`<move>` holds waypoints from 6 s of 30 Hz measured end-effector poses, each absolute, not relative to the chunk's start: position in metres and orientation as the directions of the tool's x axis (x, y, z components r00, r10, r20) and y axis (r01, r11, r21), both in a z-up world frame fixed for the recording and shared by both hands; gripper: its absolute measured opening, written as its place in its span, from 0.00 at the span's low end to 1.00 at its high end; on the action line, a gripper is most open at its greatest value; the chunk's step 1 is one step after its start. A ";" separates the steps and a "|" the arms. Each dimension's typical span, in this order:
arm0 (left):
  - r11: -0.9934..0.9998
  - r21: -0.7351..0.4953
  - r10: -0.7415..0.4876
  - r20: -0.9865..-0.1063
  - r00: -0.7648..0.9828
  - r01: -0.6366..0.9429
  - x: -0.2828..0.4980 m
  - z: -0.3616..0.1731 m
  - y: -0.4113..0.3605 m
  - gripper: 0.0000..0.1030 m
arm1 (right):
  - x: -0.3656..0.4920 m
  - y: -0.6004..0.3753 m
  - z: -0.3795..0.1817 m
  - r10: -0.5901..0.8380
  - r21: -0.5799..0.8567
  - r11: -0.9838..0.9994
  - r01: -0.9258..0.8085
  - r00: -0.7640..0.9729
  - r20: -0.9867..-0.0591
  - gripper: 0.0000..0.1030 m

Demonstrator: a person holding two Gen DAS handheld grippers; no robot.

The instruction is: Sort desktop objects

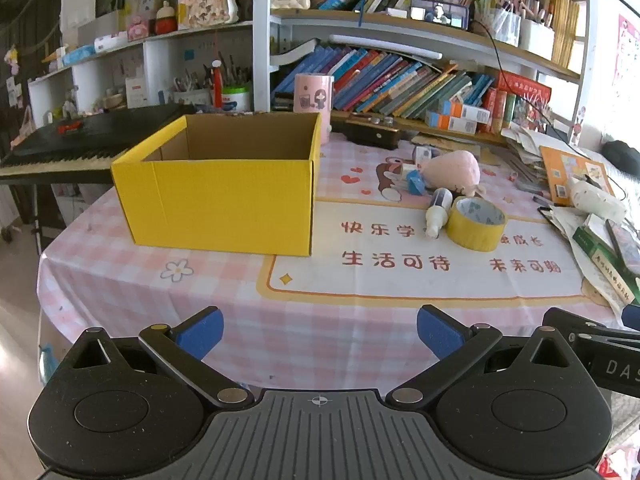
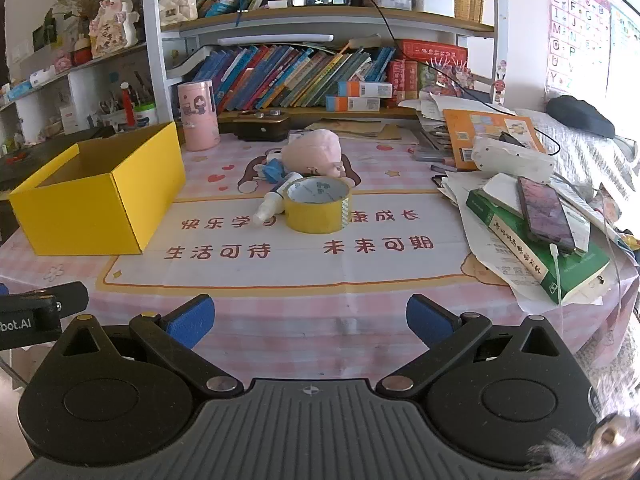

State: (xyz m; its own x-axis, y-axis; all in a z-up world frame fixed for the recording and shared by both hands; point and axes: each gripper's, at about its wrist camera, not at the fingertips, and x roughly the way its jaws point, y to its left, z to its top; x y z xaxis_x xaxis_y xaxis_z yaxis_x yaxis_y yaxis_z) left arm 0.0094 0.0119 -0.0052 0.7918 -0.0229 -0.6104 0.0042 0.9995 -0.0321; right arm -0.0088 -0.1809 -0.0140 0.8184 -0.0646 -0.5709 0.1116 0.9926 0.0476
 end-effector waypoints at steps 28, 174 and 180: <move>0.999 -0.035 -0.027 -0.624 0.781 0.006 0.014 -0.008 0.013 1.00 | -0.004 -0.173 -0.012 -0.044 0.037 0.996 0.079 0.813 -0.580 1.00; 0.979 0.115 0.200 -0.702 0.683 -0.168 0.151 -0.012 -0.086 1.00 | 0.250 -0.250 -0.079 0.160 0.020 0.975 -0.220 0.640 -0.752 1.00; 0.980 0.120 0.197 -0.705 0.682 -0.158 0.156 -0.011 -0.090 1.00 | 0.257 -0.251 -0.080 0.207 0.030 0.962 -0.273 0.652 -0.730 0.89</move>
